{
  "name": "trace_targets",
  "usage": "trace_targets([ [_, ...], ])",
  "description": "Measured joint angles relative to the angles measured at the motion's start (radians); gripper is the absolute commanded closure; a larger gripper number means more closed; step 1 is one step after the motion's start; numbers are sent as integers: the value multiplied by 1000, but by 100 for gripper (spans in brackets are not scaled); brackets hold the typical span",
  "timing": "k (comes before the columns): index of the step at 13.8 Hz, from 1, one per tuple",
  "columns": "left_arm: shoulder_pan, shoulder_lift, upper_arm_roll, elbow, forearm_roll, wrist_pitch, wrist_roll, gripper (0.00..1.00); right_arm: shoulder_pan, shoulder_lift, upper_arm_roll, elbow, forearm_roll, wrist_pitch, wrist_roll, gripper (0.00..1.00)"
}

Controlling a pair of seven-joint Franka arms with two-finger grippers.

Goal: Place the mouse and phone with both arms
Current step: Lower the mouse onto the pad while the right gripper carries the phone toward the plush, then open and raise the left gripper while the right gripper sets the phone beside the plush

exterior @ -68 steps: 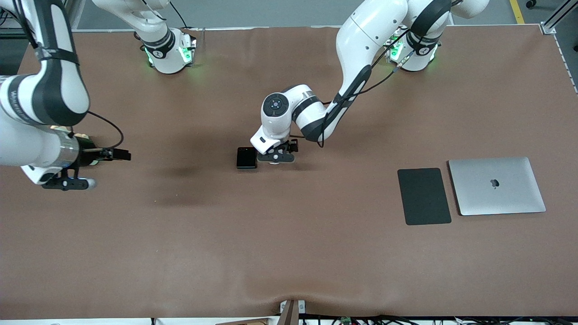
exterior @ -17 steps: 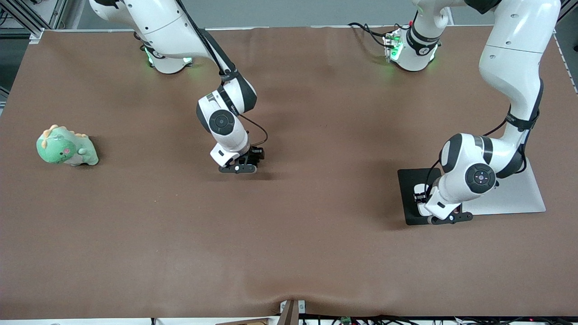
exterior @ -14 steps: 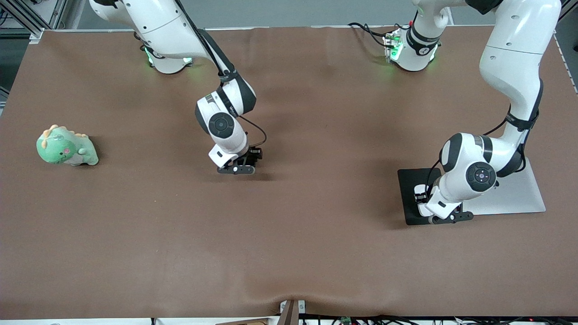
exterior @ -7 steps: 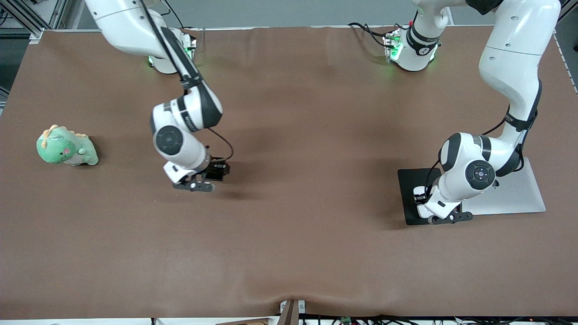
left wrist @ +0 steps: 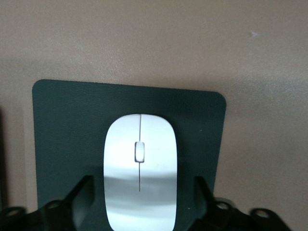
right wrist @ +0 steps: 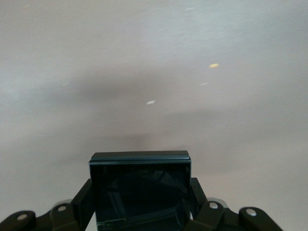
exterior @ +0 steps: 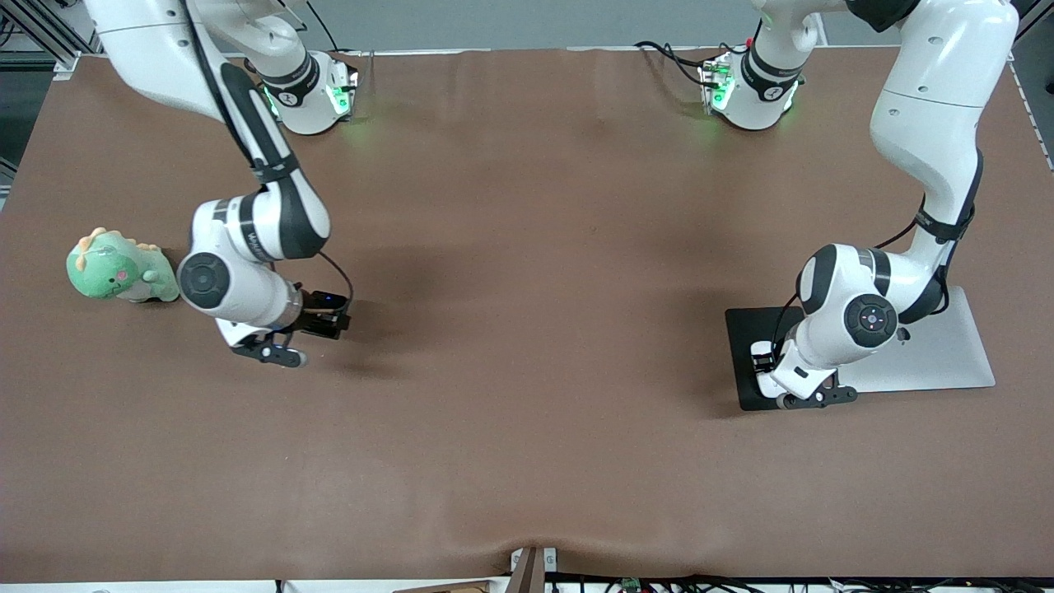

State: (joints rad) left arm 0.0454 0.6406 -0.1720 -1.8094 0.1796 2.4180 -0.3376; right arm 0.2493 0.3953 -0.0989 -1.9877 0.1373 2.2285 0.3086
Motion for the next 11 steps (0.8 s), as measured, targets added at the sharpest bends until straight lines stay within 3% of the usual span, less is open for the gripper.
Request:
trace_targets([
  [7, 0, -67, -6, 8, 0, -11, 0, 0, -171, -23, -1, -55, 0, 1, -203, 100],
  [11, 0, -211, -11, 13, 0, -202, 79, 0, -261, -23, -1, -97, 0, 49, -327, 100],
])
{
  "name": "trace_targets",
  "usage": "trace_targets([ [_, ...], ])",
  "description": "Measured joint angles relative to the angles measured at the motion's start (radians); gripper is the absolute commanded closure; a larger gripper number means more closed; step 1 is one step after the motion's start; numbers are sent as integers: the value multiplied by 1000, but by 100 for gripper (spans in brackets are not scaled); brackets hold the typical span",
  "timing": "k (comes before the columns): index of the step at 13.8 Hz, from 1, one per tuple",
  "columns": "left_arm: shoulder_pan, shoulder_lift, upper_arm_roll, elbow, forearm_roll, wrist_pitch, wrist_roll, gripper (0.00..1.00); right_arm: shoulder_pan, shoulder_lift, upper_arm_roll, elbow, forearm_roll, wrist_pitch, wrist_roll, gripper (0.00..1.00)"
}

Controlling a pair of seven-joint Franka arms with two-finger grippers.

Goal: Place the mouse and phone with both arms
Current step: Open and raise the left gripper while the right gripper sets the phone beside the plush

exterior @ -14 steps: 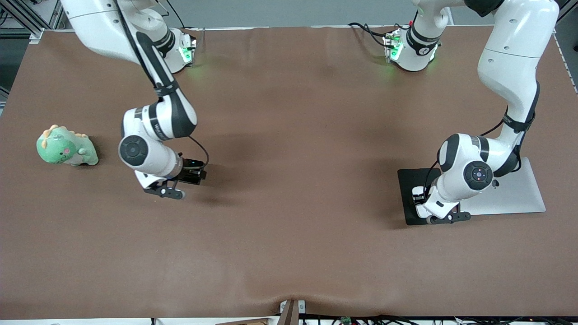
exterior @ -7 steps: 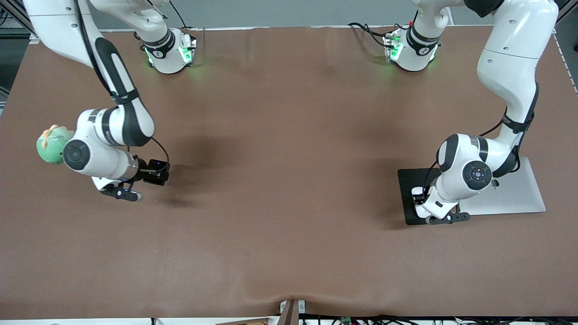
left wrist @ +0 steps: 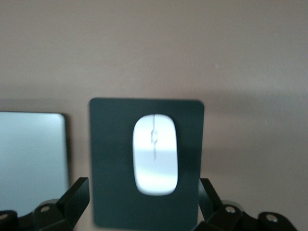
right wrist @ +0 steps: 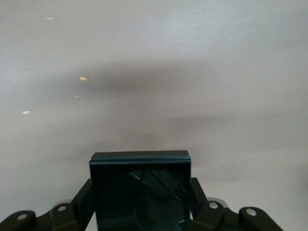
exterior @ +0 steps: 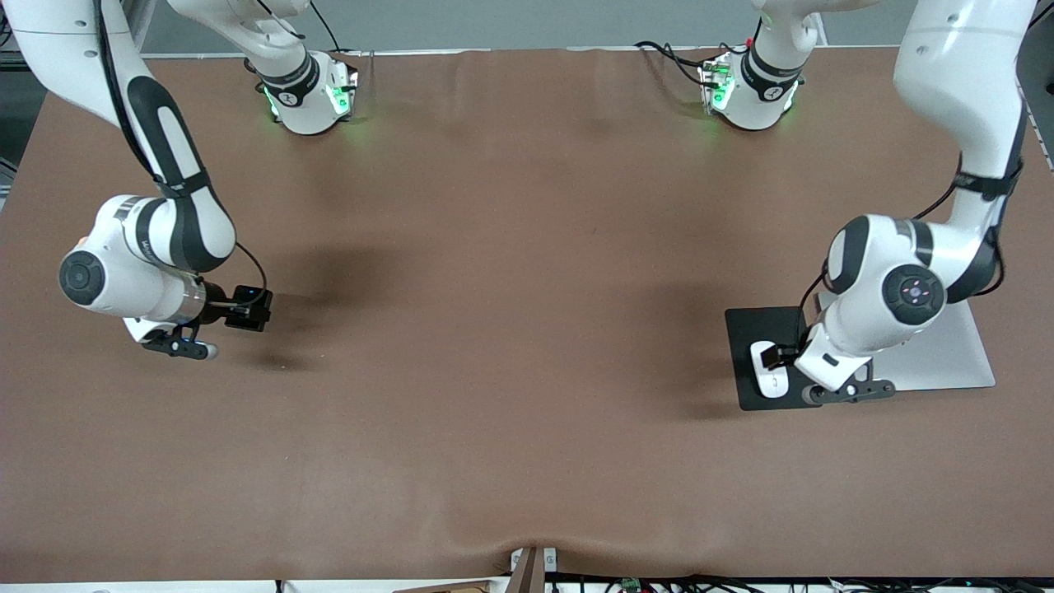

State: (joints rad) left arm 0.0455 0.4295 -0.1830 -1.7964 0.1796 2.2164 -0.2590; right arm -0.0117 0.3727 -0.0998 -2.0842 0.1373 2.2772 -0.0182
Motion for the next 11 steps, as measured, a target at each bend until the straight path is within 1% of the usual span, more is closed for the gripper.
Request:
trace_targets([
  [2, 1, -71, -14, 0, 0, -106, 24, 0, -33, 0, 0, -45, 0, 63, -45, 100],
  [4, 2, -128, -43, 1, 0, -187, 25, 0, -36, 1, 2, -103, 0, 118, -55, 100],
  [7, 2, -195, -73, 16, 0, -307, 25, 0, -36, 1, 6, -164, 0, 143, -55, 100],
  [9, 2, -223, -85, 47, -5, -379, 25, 0, -36, 1, 6, -195, 0, 163, -64, 100],
  [11, 2, -246, -90, 110, -28, -473, 25, 0, -36, 1, 6, -231, 0, 213, -81, 100],
])
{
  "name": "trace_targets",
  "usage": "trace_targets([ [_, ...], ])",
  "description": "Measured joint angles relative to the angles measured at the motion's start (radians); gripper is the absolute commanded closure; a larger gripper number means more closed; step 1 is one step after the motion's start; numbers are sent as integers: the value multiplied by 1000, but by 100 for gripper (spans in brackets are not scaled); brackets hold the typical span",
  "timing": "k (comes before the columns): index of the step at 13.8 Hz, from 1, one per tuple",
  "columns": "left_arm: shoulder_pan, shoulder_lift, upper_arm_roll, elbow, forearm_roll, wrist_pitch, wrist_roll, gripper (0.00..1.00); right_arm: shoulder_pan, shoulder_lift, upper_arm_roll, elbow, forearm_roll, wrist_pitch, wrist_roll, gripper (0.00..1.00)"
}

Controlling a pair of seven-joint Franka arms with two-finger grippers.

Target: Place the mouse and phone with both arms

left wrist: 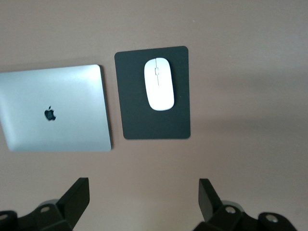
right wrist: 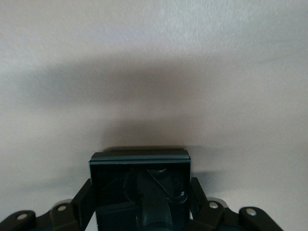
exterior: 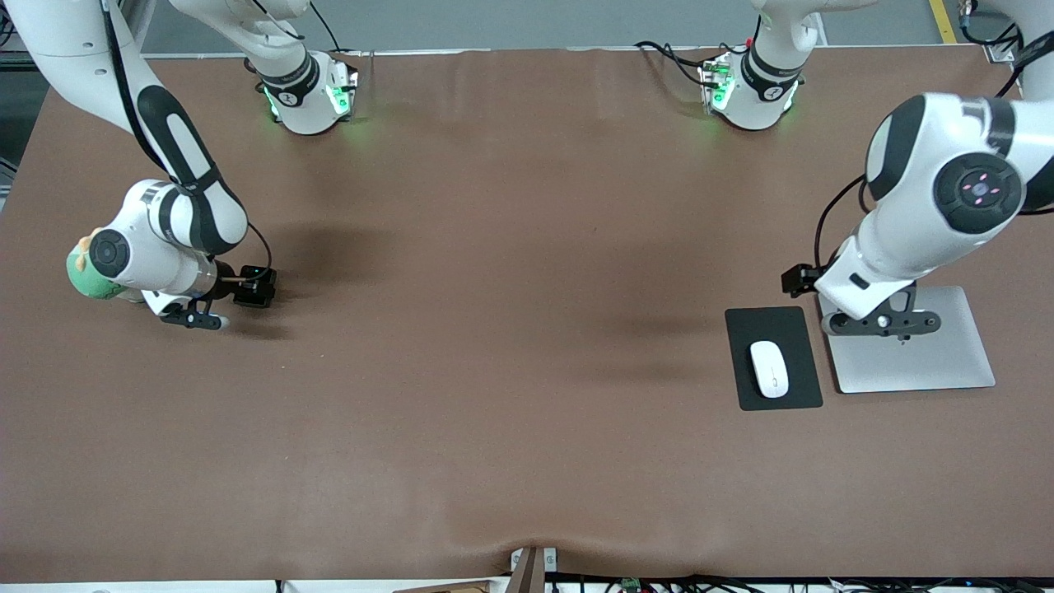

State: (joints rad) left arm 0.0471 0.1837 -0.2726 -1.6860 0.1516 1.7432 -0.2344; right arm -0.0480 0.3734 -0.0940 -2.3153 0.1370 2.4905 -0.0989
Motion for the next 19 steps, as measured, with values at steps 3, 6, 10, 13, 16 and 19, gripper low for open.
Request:
trace_targets([
  [3, 0, -21, 0, 135, -31, -115, 0, 0, 0, -8, 2, -23, 0, 36, -8, 0],
  [6, 0, -26, 0, 203, -47, -164, 0, 0, -1, -8, 1, -12, 0, 38, -8, 0],
  [10, 1, -32, 0, 217, -50, -181, 0, 0, -6, -10, 1, 192, 1, -169, -8, 0],
  [13, -7, -83, 23, 219, -76, -236, 22, 0, -22, -10, 0, 426, 1, -425, -8, 0],
  [16, -38, -149, 104, 205, -102, -282, 78, 0, -23, -9, 1, 595, 1, -514, -9, 0],
  [19, -41, -179, 175, 193, -128, -284, 136, 0, -24, -8, 0, 760, 0, -633, -9, 0],
])
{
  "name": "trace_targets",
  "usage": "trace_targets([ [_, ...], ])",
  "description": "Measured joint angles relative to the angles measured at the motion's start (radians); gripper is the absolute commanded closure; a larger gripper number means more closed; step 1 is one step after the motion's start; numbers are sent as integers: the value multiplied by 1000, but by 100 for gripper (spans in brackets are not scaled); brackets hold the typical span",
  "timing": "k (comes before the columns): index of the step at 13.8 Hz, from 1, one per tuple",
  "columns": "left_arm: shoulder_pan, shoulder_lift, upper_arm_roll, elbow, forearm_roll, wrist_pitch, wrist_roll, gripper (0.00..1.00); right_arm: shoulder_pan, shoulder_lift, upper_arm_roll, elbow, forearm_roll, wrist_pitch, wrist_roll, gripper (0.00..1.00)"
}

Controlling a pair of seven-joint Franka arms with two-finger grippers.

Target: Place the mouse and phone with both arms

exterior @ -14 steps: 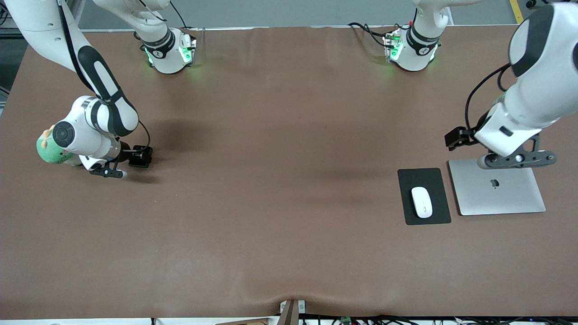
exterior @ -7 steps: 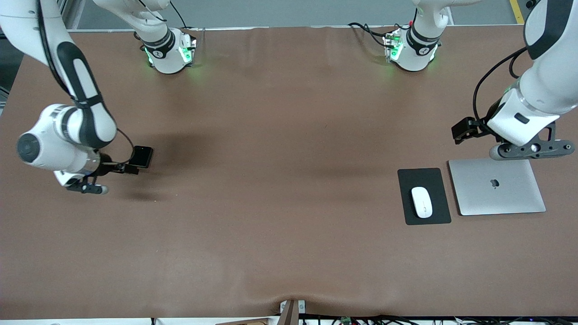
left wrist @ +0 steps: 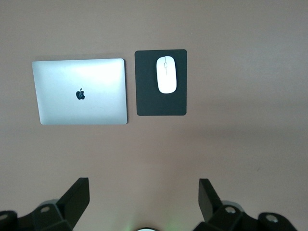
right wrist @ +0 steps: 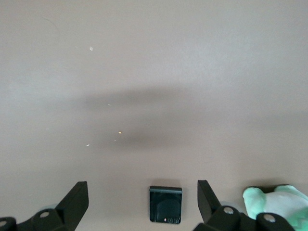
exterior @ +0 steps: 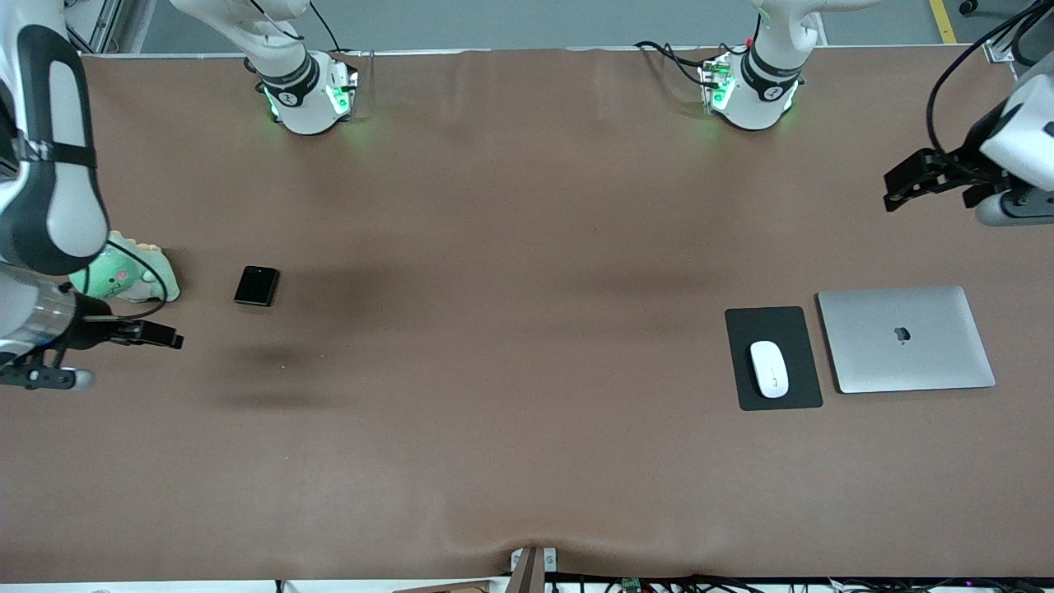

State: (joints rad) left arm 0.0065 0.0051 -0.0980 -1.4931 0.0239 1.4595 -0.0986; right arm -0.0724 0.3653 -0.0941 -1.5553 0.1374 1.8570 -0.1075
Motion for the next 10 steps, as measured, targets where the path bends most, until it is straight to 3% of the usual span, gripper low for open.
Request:
trace_targets([
  [3, -35, -3, 56, 5, -6, 0, 4, 0, -24, 17, -2, 132, 0, -77, 0, 0],
  [6, -52, -4, 70, 13, -6, -3, 4, 0, -49, 28, -3, 243, 0, -103, -5, 0],
  [10, -55, -4, 70, 14, -6, -31, 87, 0, -50, -20, 0, 308, 0, -306, -4, 0],
])
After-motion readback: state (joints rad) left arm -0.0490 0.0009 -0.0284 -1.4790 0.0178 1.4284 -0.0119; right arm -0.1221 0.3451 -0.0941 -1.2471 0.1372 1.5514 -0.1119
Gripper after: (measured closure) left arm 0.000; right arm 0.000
